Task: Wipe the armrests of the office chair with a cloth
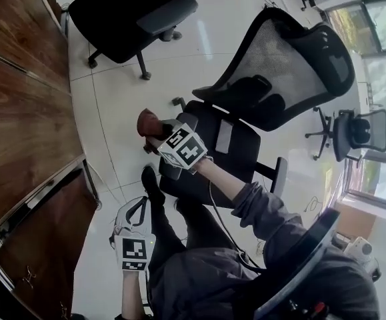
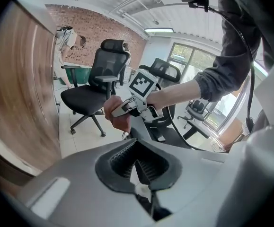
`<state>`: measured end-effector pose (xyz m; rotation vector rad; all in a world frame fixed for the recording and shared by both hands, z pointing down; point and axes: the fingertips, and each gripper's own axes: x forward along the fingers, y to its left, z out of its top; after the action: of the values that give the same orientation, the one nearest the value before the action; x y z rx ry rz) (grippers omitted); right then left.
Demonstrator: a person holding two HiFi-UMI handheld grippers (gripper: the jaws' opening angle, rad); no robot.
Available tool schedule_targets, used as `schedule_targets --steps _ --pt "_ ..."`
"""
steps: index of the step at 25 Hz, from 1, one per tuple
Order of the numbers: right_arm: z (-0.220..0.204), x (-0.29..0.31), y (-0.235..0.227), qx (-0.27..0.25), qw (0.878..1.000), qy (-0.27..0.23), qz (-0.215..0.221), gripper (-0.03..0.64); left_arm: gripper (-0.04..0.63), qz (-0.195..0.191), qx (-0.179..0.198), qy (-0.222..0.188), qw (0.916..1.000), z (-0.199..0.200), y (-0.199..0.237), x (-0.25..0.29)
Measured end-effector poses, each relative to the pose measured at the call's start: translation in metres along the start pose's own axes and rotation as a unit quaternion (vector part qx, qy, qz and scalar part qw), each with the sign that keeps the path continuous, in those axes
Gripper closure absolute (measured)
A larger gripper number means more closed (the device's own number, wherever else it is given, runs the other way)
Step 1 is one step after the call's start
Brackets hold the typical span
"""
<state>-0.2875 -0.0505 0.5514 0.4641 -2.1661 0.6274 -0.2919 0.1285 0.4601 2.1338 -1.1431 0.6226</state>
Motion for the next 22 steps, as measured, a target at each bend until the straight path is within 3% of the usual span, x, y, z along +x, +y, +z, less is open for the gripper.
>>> schedule_targets --steps 7,14,22 --pt "-0.011 0.052 -0.019 0.007 0.998 0.055 -0.019 0.528 0.58 -0.004 0.012 0.0 0.9999 0.004 -0.008 0.006" --pt "-0.005 0.07 0.003 -0.057 0.994 0.093 -0.005 0.528 0.58 0.003 0.011 0.006 0.9999 0.003 -0.016 0.004" --pt "0.015 -0.033 0.018 -0.07 0.997 -0.013 0.005 0.526 0.58 0.003 0.013 0.003 0.9999 0.009 -0.02 0.008"
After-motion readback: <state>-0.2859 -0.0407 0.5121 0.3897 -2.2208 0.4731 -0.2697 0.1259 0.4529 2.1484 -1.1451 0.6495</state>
